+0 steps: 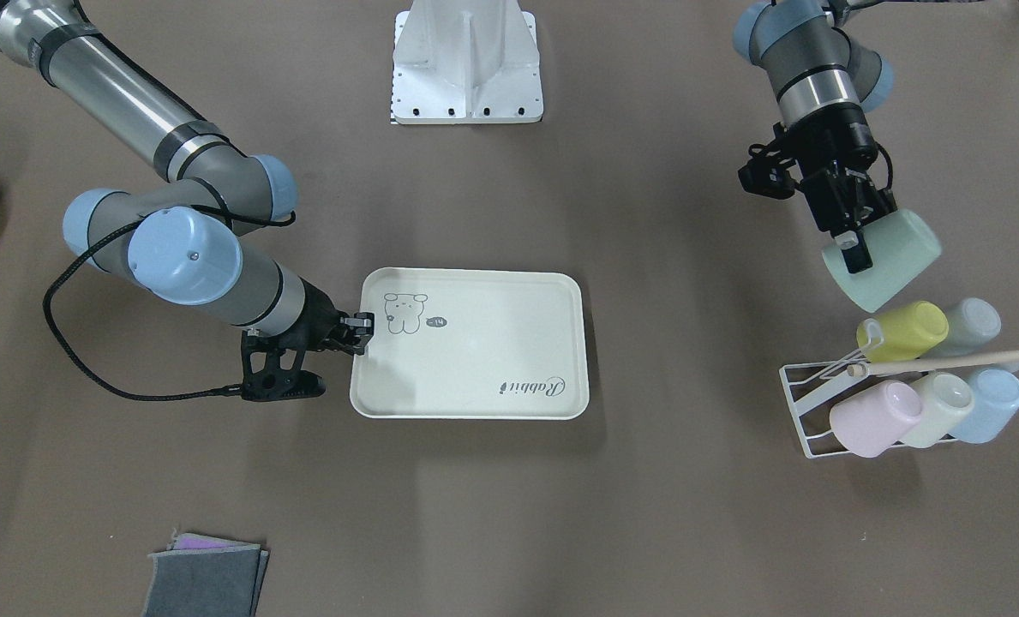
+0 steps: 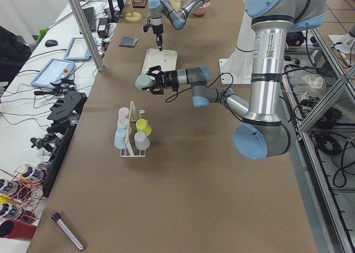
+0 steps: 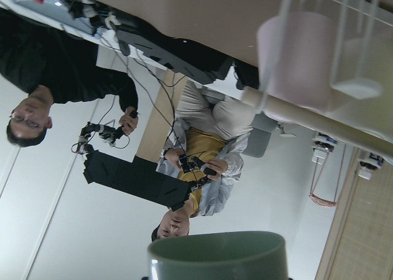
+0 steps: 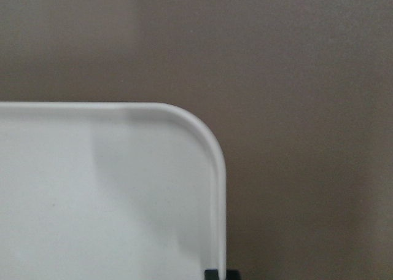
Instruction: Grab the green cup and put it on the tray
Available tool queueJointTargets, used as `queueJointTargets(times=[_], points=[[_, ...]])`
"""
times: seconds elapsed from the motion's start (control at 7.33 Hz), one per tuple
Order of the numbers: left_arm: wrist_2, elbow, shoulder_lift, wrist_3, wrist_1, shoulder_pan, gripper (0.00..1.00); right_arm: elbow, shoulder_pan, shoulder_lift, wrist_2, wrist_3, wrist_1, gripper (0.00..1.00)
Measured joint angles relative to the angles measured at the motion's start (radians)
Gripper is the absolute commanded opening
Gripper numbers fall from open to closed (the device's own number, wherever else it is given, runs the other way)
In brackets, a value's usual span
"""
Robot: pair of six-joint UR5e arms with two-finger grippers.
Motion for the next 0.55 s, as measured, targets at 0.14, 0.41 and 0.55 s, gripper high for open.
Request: queueJointTargets(times=[0.14,0.41,0.55], points=[[-0.063,0.01,-0.051,-0.172,-0.021,-0.001,0.19,0.005,-0.013,-0.003,-0.007,0.003,0.002,0.0],[-0.206,0.023,-0.13,-0.543,-0.08,0.0,0.13,0.029,-0.036,-0.017,-0.019,0.004,0.004,0.0],[-0.273,0.052,-0.159,-0.72,-0.14,0.009,0.12,0.034,-0.047,-0.023,-0.026,0.004,0.005,0.0]])
